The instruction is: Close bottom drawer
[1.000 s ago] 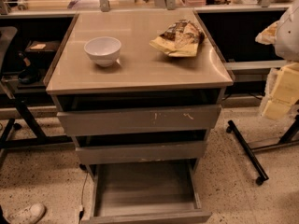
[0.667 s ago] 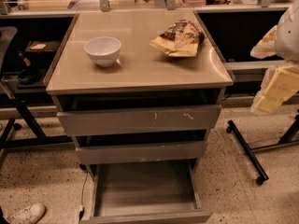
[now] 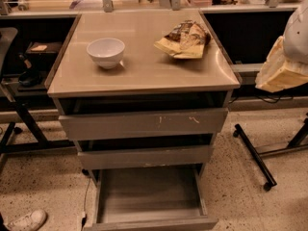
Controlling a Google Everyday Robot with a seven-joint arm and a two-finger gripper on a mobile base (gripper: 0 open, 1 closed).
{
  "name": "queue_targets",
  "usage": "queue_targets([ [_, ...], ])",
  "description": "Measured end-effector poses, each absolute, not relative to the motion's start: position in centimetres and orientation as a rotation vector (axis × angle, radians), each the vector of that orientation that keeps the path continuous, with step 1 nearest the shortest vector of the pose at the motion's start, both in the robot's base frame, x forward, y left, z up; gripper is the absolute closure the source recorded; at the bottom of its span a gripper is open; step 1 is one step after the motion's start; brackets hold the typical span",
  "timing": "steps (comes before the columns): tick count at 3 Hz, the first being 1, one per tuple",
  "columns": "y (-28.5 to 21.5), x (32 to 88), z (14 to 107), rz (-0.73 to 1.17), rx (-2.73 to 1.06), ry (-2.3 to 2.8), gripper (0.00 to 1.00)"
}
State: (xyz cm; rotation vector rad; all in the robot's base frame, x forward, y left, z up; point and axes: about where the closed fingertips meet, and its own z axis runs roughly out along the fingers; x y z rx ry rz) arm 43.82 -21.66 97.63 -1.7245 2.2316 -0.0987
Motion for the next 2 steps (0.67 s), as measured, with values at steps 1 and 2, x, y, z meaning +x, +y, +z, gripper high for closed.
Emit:
queue_targets([
  [1,-21.6,43.7,97.5,-0.096,-1.719,2.227,0.94],
  [2,-20.3,41.8,96.3,-0.101,-1.717,2.168,1.0],
])
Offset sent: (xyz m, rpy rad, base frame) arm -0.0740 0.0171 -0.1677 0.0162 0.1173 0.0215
